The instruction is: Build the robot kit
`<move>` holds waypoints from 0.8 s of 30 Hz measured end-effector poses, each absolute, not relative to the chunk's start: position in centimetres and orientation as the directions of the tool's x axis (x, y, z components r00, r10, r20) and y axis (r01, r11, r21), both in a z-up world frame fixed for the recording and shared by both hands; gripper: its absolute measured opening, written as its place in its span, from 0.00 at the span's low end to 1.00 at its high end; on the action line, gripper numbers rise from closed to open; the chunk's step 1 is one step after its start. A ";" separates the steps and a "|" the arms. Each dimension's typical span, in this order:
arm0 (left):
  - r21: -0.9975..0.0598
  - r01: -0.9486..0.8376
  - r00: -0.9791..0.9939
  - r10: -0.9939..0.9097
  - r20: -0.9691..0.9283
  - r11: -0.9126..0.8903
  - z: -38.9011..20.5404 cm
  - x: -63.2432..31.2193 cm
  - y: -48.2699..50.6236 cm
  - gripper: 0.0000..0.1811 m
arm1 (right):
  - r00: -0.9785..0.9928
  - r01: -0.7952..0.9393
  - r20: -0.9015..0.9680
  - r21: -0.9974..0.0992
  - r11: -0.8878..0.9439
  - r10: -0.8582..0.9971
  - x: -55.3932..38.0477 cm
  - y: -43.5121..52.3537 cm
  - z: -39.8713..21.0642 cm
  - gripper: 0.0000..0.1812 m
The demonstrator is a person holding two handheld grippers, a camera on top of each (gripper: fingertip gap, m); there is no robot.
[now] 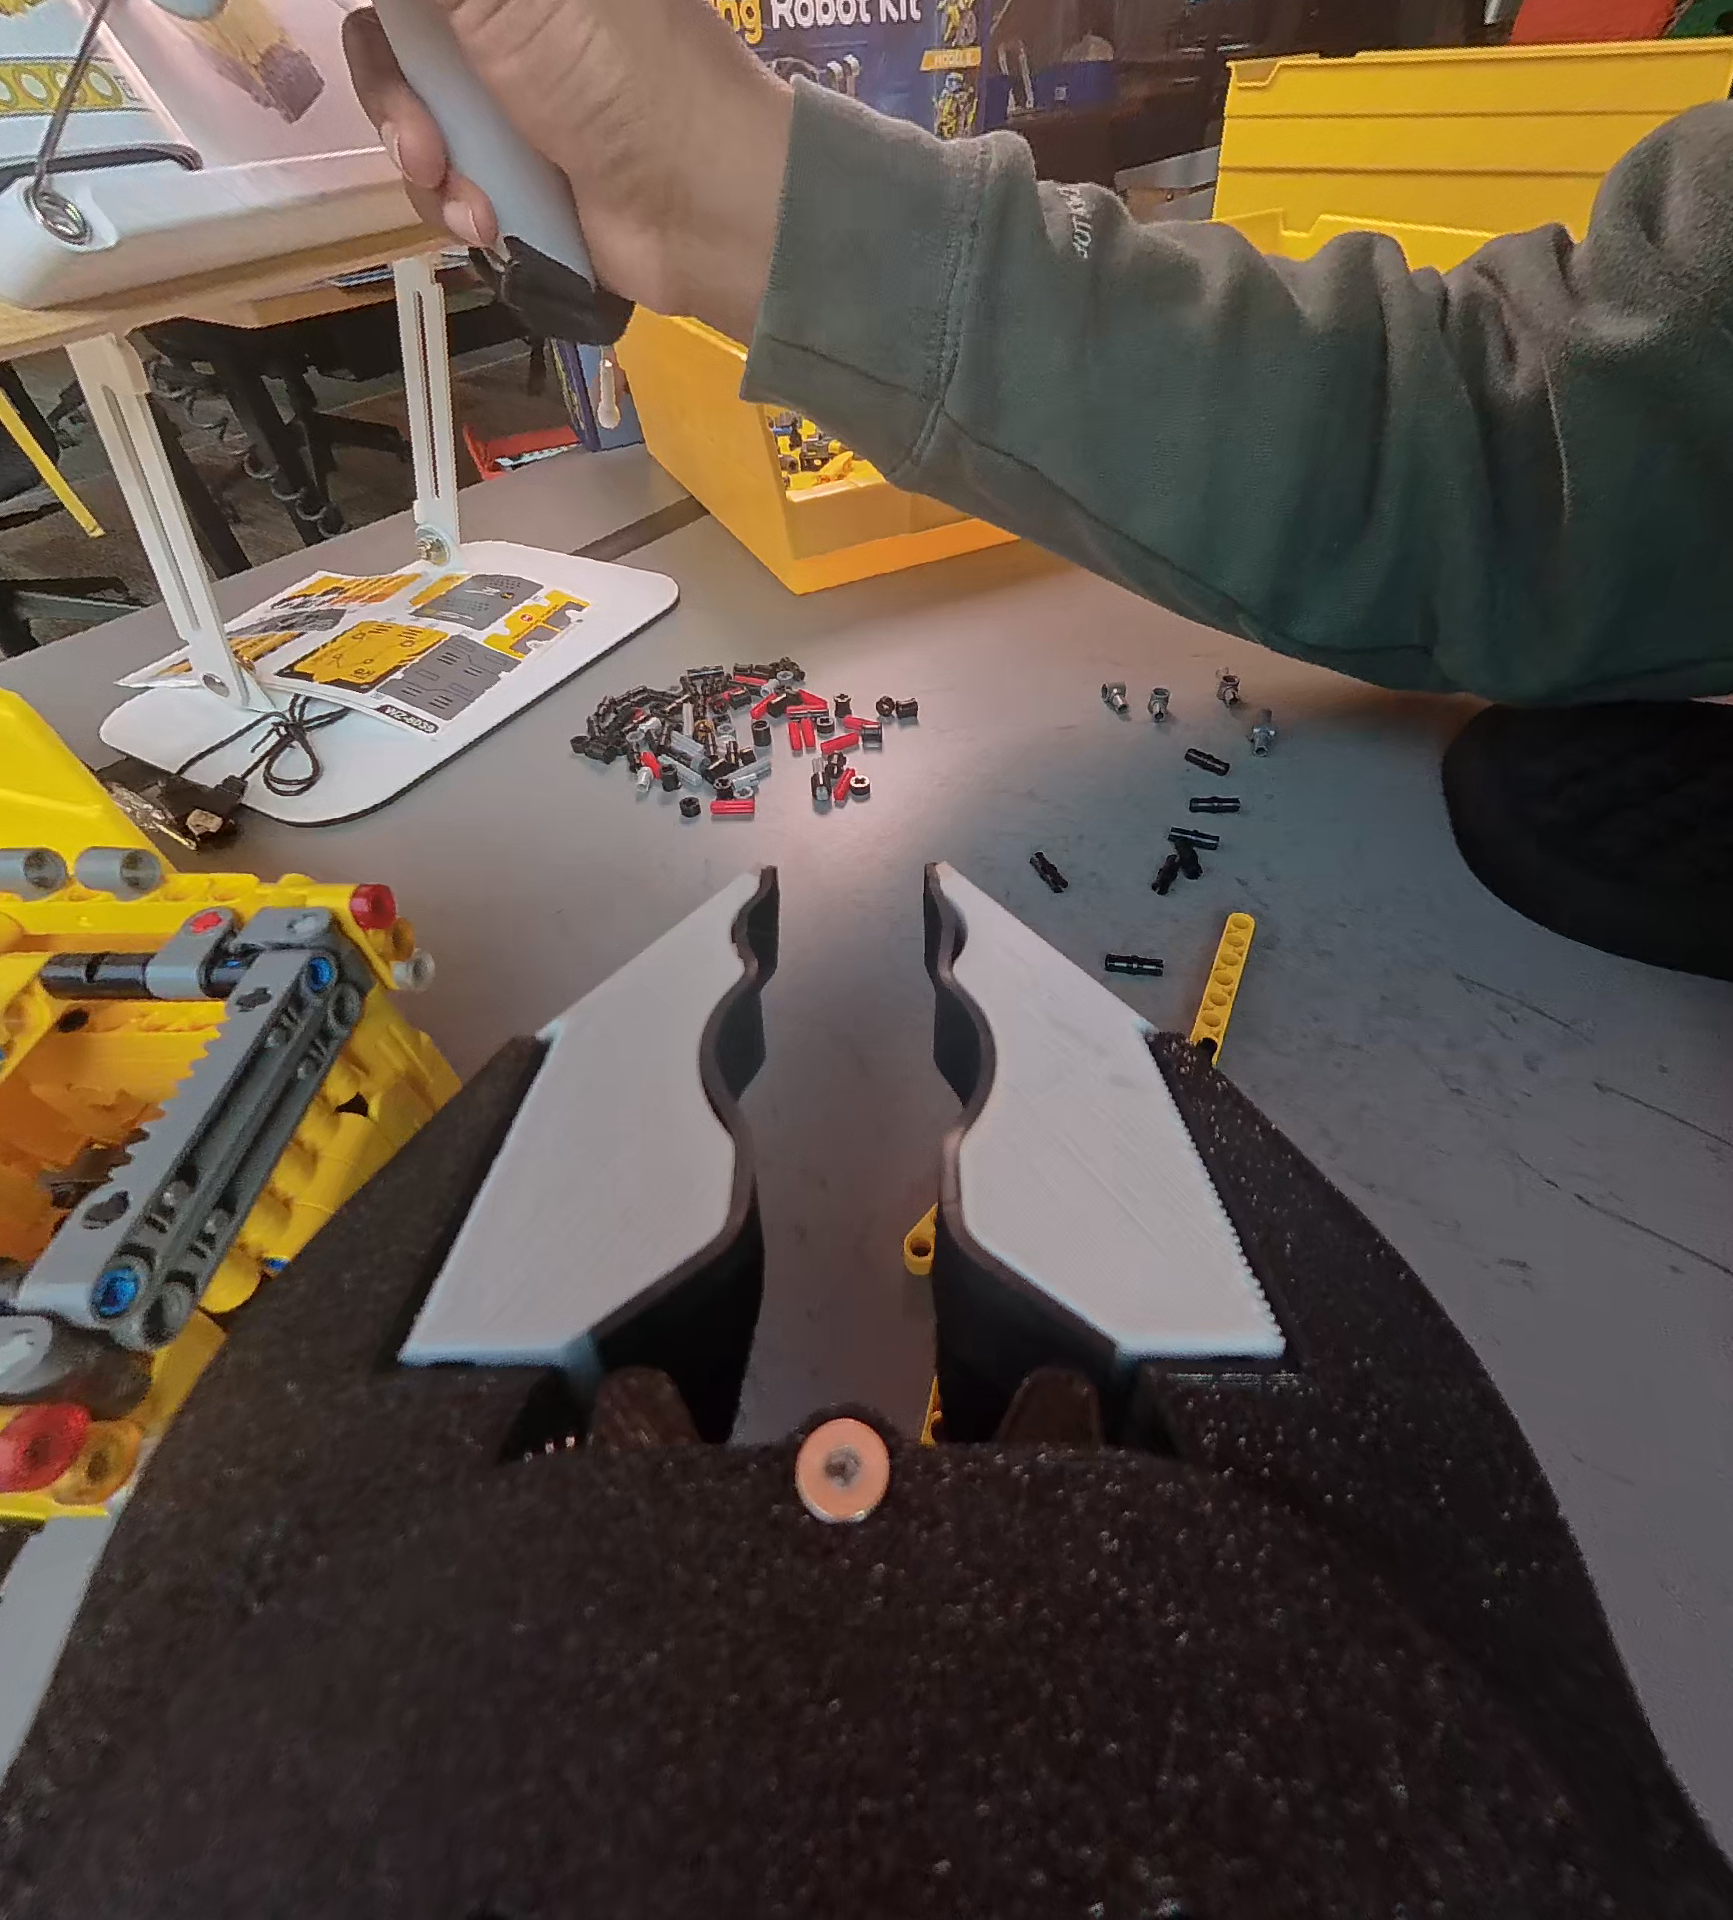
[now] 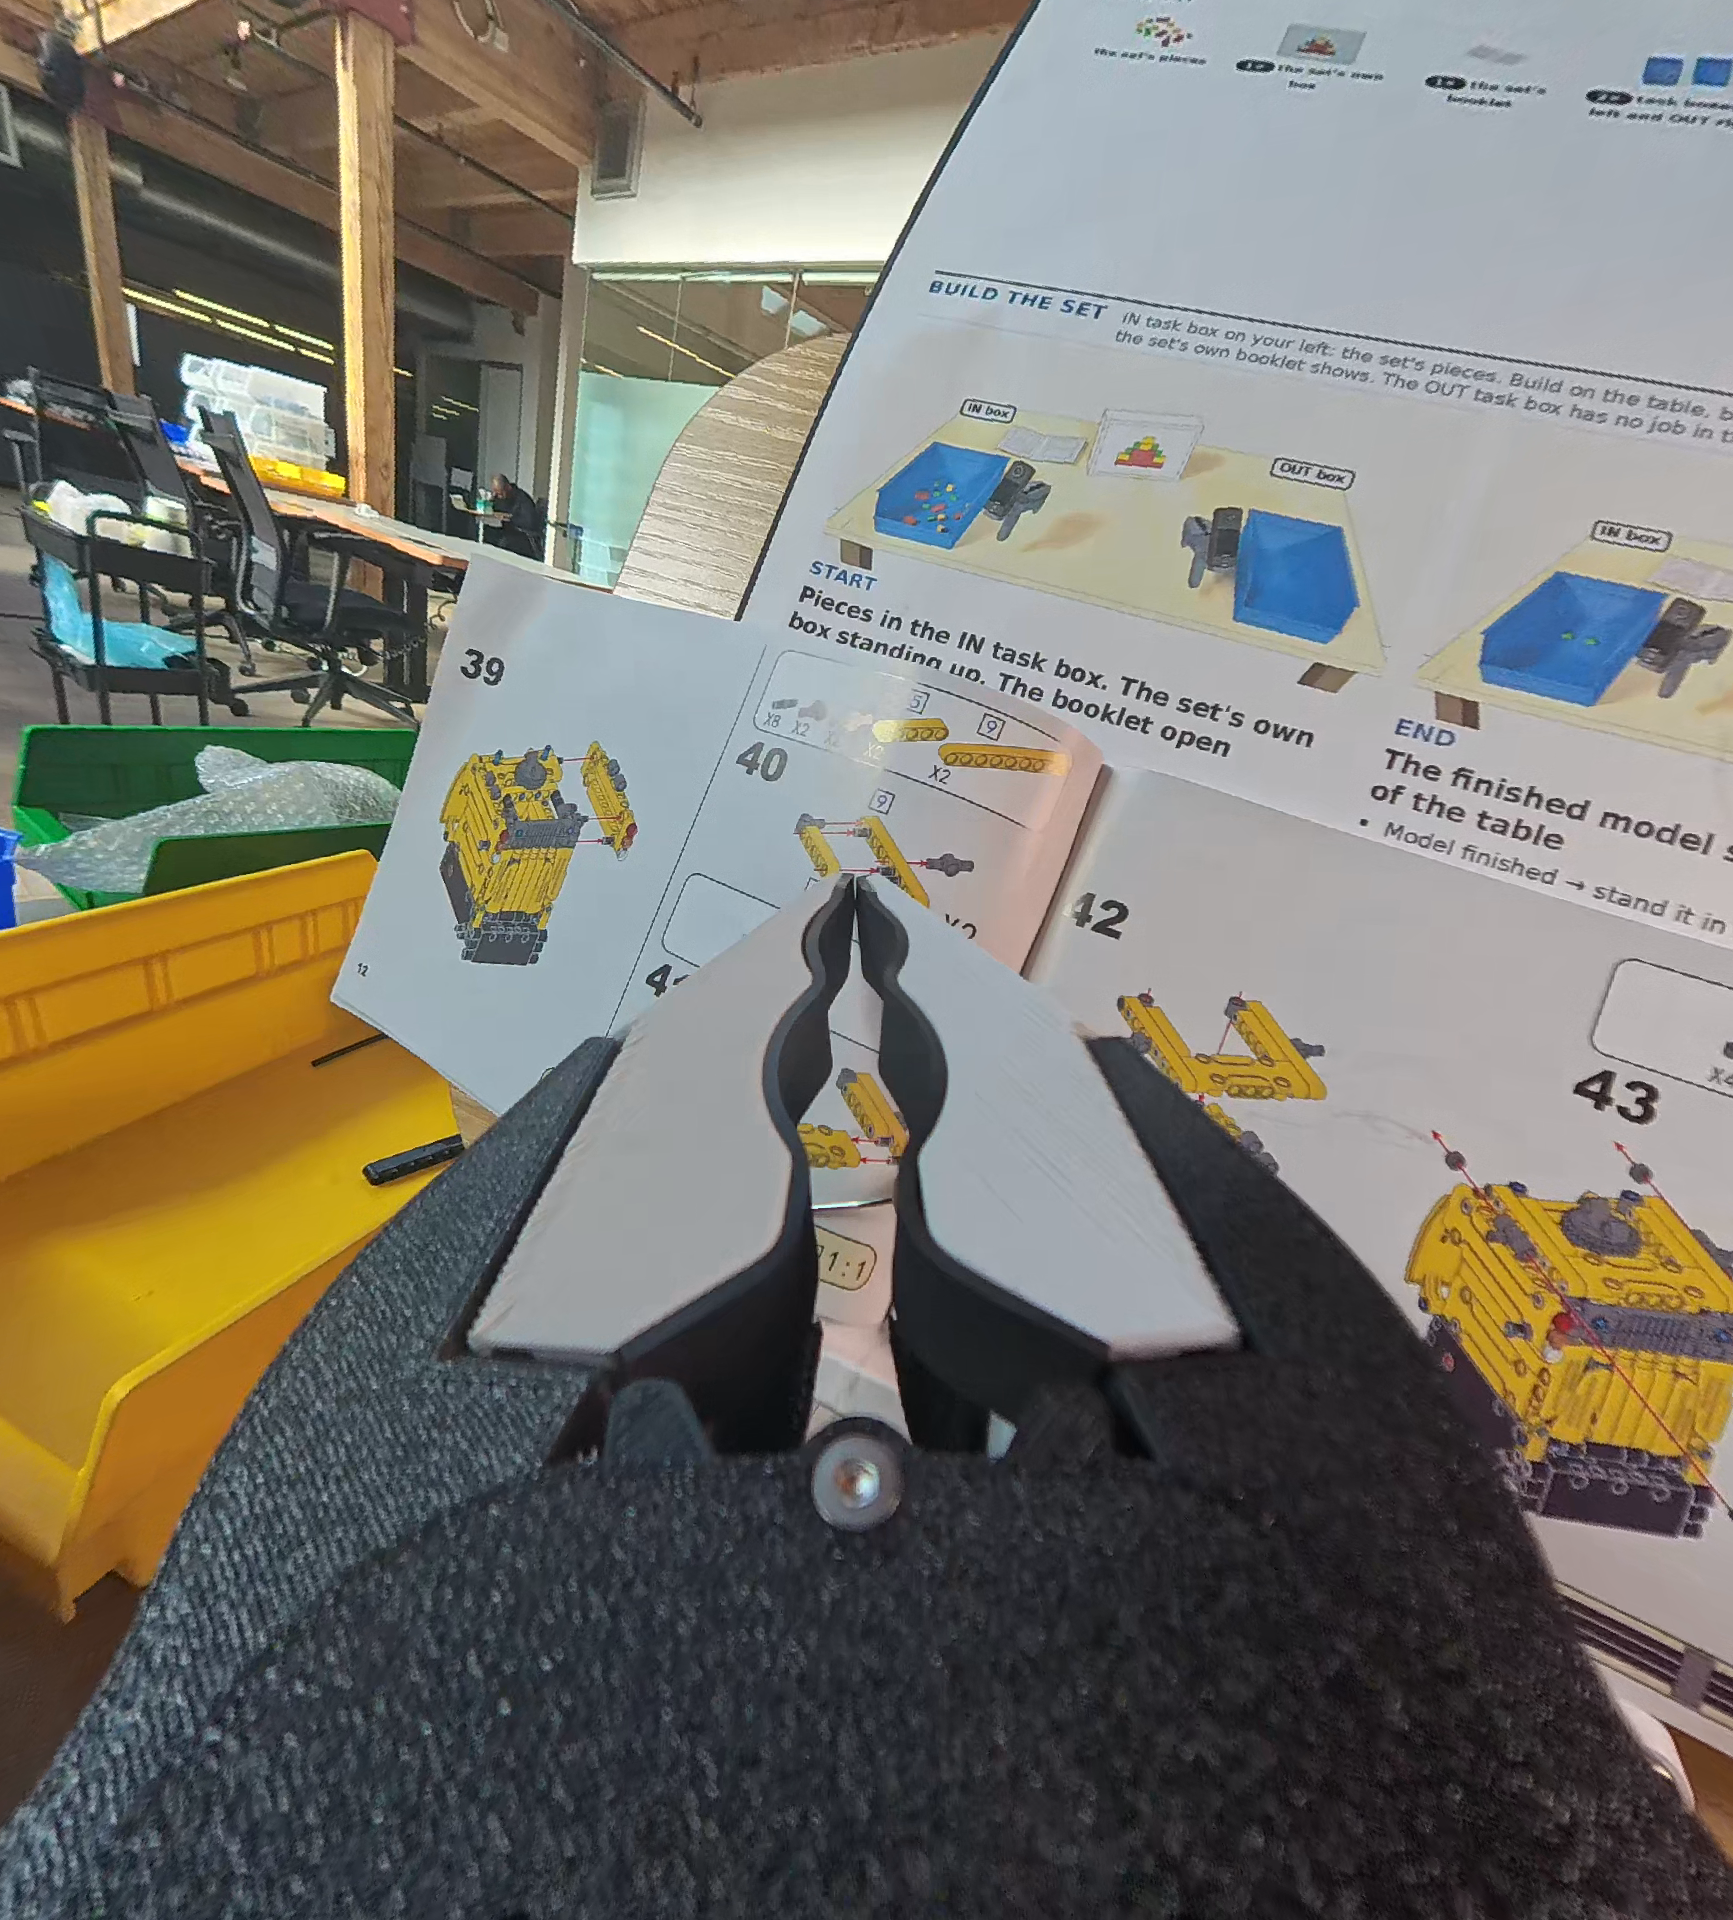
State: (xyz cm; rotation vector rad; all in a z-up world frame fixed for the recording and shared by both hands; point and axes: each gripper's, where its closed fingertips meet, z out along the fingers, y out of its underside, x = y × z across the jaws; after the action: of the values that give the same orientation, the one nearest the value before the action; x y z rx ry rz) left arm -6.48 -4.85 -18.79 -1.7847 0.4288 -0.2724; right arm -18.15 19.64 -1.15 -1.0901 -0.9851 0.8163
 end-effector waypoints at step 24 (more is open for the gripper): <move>-0.965 -0.135 0.909 -0.416 -0.029 -0.227 -19.0 -6.7 -4.7 0.14 | 0.351 -0.051 0.241 -0.960 0.275 0.905 -18.3 19.4 -1.1 0.01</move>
State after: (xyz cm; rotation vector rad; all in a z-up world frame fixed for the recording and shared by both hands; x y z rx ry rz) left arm -6.69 -4.67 -18.96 -1.7981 0.4128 -0.2735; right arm -18.28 19.43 -1.07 -1.0909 -0.9985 0.8116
